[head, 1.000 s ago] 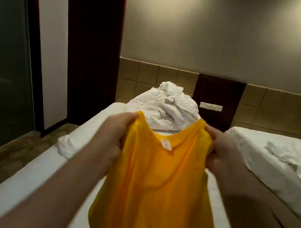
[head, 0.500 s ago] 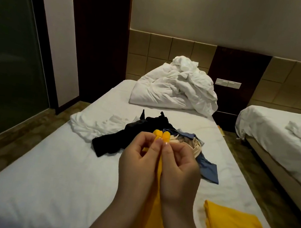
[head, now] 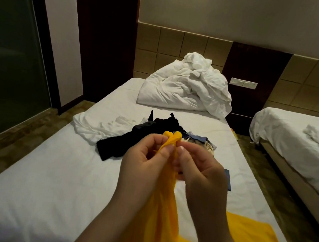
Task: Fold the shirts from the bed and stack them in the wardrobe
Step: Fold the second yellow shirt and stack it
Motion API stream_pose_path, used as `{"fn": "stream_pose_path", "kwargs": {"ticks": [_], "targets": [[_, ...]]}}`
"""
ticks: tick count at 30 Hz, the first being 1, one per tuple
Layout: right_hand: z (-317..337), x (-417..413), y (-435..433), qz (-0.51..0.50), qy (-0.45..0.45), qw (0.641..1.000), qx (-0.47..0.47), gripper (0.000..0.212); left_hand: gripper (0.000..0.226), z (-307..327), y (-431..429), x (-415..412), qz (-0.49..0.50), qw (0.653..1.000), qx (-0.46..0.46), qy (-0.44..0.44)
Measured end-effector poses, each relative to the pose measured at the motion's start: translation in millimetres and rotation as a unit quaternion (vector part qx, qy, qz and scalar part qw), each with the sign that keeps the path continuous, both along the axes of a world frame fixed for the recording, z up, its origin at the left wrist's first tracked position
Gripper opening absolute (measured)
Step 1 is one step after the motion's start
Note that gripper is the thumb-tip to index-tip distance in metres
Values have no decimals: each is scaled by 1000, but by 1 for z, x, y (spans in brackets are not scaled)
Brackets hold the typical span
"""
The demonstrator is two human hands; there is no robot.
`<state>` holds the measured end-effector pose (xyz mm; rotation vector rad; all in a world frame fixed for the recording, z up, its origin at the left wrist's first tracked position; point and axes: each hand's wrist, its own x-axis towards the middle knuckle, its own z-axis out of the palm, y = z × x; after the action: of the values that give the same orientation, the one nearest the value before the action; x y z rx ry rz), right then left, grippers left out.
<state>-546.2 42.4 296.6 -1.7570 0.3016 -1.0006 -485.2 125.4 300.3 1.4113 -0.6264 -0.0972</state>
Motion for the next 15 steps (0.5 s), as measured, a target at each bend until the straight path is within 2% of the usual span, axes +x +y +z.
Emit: {"fn": "stream_pose_path", "kwargs": {"ticks": [1,2,4,7,9,11,15], "targets": [[0,1,-7,-23,7,999,-46,7,7,2,2,0,-16,1000,-4,6],[2,2,-14,-30,18,996,-86,17,11,4,4,0,-33,999,-4,10],[6,4,-28,29,35,992,-120,35,19,11,8,2,-67,998,1,17],[21,7,-40,197,88,973,-82,31,19,25,15,9,-118,993,-5,18],[31,9,-44,256,103,960,-37,31,19,37,20,15,-153,988,-1,6],[40,13,-46,287,115,951,-14,43,19,49,23,22,-176,984,16,-21],[62,14,-43,268,88,959,-3,24,22,73,26,39,-176,978,46,-100]]}}
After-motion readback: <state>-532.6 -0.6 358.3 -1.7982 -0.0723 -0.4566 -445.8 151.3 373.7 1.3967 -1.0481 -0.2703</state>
